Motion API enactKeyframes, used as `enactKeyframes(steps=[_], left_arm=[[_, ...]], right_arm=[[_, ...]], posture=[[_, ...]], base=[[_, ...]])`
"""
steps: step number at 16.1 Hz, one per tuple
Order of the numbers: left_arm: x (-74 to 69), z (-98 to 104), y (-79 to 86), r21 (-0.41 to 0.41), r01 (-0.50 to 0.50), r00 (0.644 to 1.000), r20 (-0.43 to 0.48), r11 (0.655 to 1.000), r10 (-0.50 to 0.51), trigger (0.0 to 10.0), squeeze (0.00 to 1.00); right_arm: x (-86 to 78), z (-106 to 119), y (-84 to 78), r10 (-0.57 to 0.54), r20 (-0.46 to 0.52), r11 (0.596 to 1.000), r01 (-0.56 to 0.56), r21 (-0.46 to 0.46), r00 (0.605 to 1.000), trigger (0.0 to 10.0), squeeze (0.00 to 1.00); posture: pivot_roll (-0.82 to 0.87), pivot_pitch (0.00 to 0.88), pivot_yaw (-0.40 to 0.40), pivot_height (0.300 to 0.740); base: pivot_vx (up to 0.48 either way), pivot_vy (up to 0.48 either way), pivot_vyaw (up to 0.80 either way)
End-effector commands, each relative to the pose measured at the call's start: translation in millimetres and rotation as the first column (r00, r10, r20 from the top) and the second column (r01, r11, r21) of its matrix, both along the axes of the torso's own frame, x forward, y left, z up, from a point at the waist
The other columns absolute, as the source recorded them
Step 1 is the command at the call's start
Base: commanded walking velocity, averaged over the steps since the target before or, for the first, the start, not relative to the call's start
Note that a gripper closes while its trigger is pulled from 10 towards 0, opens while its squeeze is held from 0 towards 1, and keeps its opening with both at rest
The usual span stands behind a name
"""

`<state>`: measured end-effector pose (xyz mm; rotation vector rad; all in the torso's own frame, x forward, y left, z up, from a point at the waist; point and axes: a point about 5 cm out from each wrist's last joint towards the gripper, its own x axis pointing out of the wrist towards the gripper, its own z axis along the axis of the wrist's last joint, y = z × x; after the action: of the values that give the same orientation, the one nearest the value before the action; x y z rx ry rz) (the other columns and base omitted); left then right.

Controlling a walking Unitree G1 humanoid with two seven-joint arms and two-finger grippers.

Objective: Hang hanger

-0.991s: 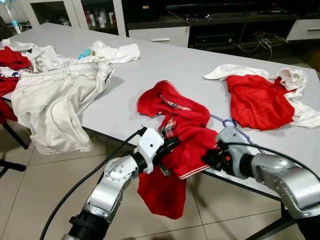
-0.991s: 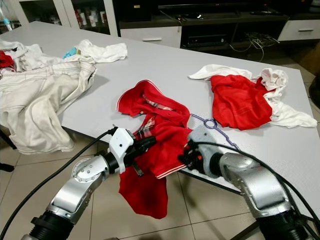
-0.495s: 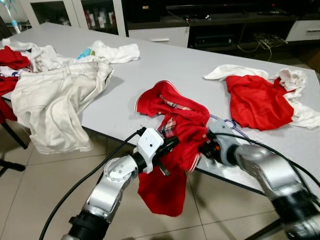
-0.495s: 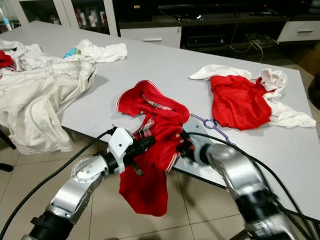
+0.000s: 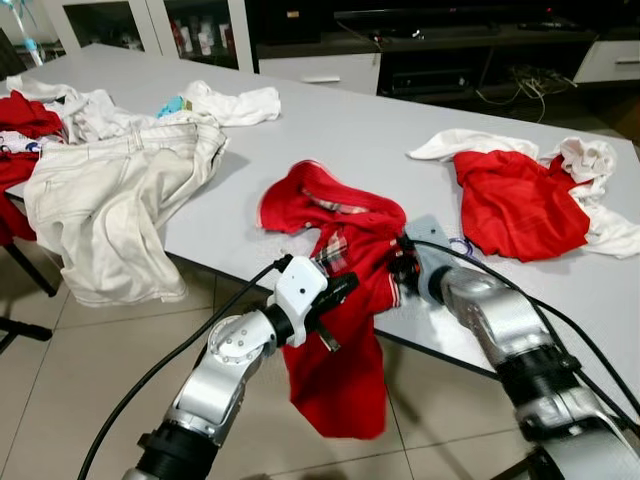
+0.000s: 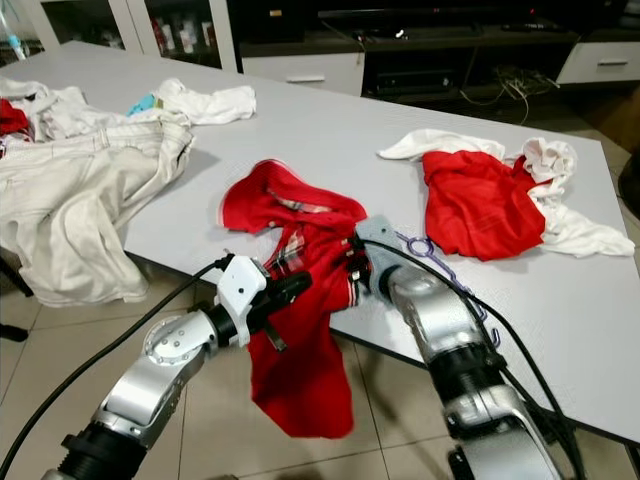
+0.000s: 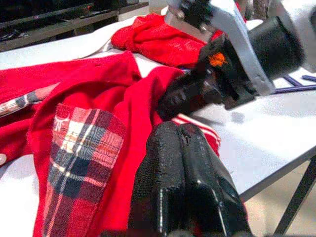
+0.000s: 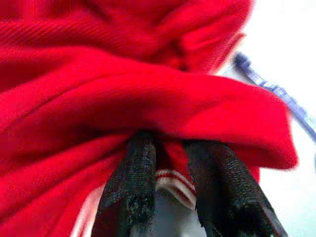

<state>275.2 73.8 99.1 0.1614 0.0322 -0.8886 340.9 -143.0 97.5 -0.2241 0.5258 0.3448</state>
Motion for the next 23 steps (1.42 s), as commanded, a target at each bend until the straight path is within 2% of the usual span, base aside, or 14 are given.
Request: enactKeyframes(steps=[1, 4, 7, 9, 12, 14, 15, 16, 17, 19, 21, 23], left_arm=[[0.0, -0.2, 1.4, 0.013, -0.005, 1.0, 0.007, 1.0, 0.005, 10.0, 0.0], [0.1, 0.2, 0.5, 0.014, 0.001, 1.0, 0.008, 1.0, -0.001, 10.0, 0.0], [-0.2, -0.3, 1.5, 0.015, -0.001, 1.0, 0.007, 1.0, 0.001, 10.0, 0.0], [-0.9, -0.7, 1.6, 0.015, 0.001, 1.0, 0.004, 1.0, -0.001, 10.0, 0.0], [-0.1, -0.9, -0.4, 0.014, 0.006, 1.0, 0.003, 1.0, -0.006, 10.0, 0.0], [-0.1, -1.0, -0.6, 0.013, 0.009, 1.0, 0.003, 1.0, -0.009, 10.0, 0.0], [-0.1, -2.1, -0.1, 0.016, 0.009, 1.0, 0.0, 1.0, -0.009, 10.0, 0.0], [-0.1, -2.1, -0.1, 0.016, 0.009, 1.0, 0.0, 1.0, -0.009, 10.0, 0.0], [-0.2, -3.2, 1.7, 0.019, 0.002, 1.0, -0.001, 1.0, -0.002, 10.0, 0.0], [-0.3, 0.8, 4.4, -0.007, -0.018, 1.0, 0.011, 1.0, 0.018, 10.0, 0.0], [-1.8, 12.5, 6.6, -0.149, -0.02, 1.0, -0.02, 0.989, 0.017, 10.0, 0.0], [-1.1, 12.7, 9.8, -0.149, -0.031, 0.999, -0.021, 0.988, 0.028, 10.0, 0.0]], right_arm=[[12.0, 12.3, -3.4, -0.061, 0.081, 0.998, 0.059, 0.021, 0.995, 10.0, 0.0], [20.3, 13.9, -7.4, -0.112, 0.107, 0.994, 0.109, 0.03, 0.988, 10.0, 0.0], [16.5, 14.3, -19.4, -0.075, 0.085, 0.997, 0.076, -0.009, 0.994, 10.0, 0.0], [10.9, 21.2, -29.4, -0.044, 0.089, 0.999, 0.042, 0.024, 0.995, 10.0, 0.0], [5.6, 34.5, -42.8, -0.069, 0.126, 0.996, 0.06, 0.068, 0.99, 10.0, 0.0], [-0.6, 37.6, -37.4, -0.031, 0.107, 0.991, 0.016, 0.135, 0.994, 10.0, 0.0], [-6.6, 41.1, -29.9, 0.006, 0.081, 0.97, -0.025, 0.241, 0.997, 10.0, 0.0], [-6.6, 41.1, -29.9, 0.006, 0.081, 0.97, -0.025, 0.241, 0.997, 10.0, 0.0], [-17.2, 40.0, -24.3, 0.08, 0.039, 0.951, -0.088, 0.298, 0.996, 10.0, 0.0], [-33.7, 26.1, -21.2, 0.171, -0.042, 0.943, -0.151, 0.297, 0.984, 10.0, 0.0], [-40.7, 6.0, -22.7, 0.166, -0.116, 0.949, -0.126, 0.29, 0.979, 10.0, 0.0], [-45.2, 2.7, -15.9, 0.189, -0.142, 0.933, -0.132, 0.335, 0.972, 10.0, 0.0]], posture=[[-0.11, 0.0, 0.011, 0.74], [-0.12, 0.0, 0.015, 0.74], [-0.12, 0.0, 0.015, 0.74], [-0.12, 0.0, 0.016, 0.74], [-0.13, 0.0, 0.017, 0.74], [-0.14, 0.0, 0.022, 0.74], [-0.15, 0.0, 0.024, 0.74], [-0.15, 0.0, 0.024, 0.74], [-0.15, 0.0, 0.024, 0.74], [-0.13, 0.0, 0.016, 0.74], [-0.11, 0.0, 0.012, 0.74], [-0.11, 0.0, 0.011, 0.74]], base=[[0.0, 0.0, 0.0], [0.0, 0.0, 0.0], [0.0, 0.0, 0.0], [0.0, 0.0, 0.0], [0.0, 0.0, 0.0], [0.0, 0.0, 0.0], [0.0, 0.0, 0.0], [0.0, 0.0, 0.0], [0.0, 0.0, 0.0], [0.0, 0.0, 0.0], [0.0, 0.0, 0.0], [0.0, 0.0, 0.0]])
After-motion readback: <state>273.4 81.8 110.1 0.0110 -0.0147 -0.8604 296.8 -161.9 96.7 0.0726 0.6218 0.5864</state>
